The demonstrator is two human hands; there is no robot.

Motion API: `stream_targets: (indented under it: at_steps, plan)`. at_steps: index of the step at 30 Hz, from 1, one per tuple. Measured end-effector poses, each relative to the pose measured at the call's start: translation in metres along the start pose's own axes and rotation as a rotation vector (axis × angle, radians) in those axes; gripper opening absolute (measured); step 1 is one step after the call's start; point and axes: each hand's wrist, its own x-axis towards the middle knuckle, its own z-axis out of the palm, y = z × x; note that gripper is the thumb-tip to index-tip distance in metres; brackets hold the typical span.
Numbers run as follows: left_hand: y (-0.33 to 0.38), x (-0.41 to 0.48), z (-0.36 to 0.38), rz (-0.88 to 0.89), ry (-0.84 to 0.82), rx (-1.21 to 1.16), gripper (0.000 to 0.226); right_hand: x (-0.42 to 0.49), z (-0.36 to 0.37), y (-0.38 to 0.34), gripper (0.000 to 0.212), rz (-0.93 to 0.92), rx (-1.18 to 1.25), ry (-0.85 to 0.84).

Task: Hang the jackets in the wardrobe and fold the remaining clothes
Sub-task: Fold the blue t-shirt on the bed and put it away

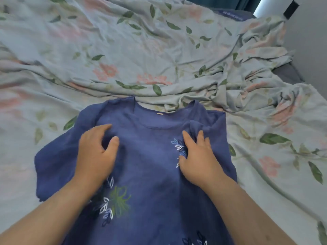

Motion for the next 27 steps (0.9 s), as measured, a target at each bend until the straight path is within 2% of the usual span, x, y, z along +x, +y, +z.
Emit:
stream_targets:
  at_steps: [3, 6, 9, 12, 15, 17, 19, 20, 23, 25, 27]
  plan:
    - [-0.045, 0.010, -0.034, -0.096, 0.124, 0.244, 0.045, -0.008, 0.017, -0.026, 0.073, -0.076, -0.094, 0.184]
    - [-0.075, 0.019, -0.051, -0.247, 0.072, 0.287, 0.032, -0.009, 0.045, -0.071, 0.065, -0.374, -0.090, 0.315]
    - [-0.089, 0.021, -0.058, -0.287, 0.092, 0.341, 0.030, 0.009, 0.078, -0.121, 0.064, -0.671, -0.171, 0.245]
    - [-0.096, 0.023, -0.071, -0.391, 0.142, 0.304, 0.038, 0.040, 0.098, -0.154, 0.069, -0.656, -0.207, 0.190]
    - [-0.097, 0.033, -0.086, -0.517, -0.027, 0.071, 0.027, 0.058, 0.112, -0.157, 0.075, -0.548, -0.212, 0.201]
    - [-0.093, 0.044, -0.096, -0.631, -0.241, -0.075, 0.021, 0.058, 0.117, -0.154, 0.079, -0.532, -0.187, 0.216]
    - [-0.088, 0.052, -0.104, -0.667, -0.454, -0.114, 0.013, 0.057, 0.119, -0.154, 0.081, -0.526, -0.154, 0.218]
    - [-0.084, 0.055, -0.107, -0.675, -0.511, -0.157, 0.013, 0.057, 0.119, -0.155, 0.082, -0.521, -0.147, 0.218]
    - [-0.088, 0.062, -0.117, -0.774, -0.447, -0.585, 0.031, 0.056, 0.116, -0.157, 0.081, -0.512, -0.157, 0.223]
    - [-0.098, 0.064, -0.125, -0.801, -0.306, -0.804, 0.012, 0.056, 0.116, -0.158, 0.081, -0.512, -0.170, 0.220]
    - [-0.111, 0.064, -0.128, -0.816, -0.109, -0.818, 0.009, 0.056, 0.116, -0.159, 0.080, -0.508, -0.179, 0.221]
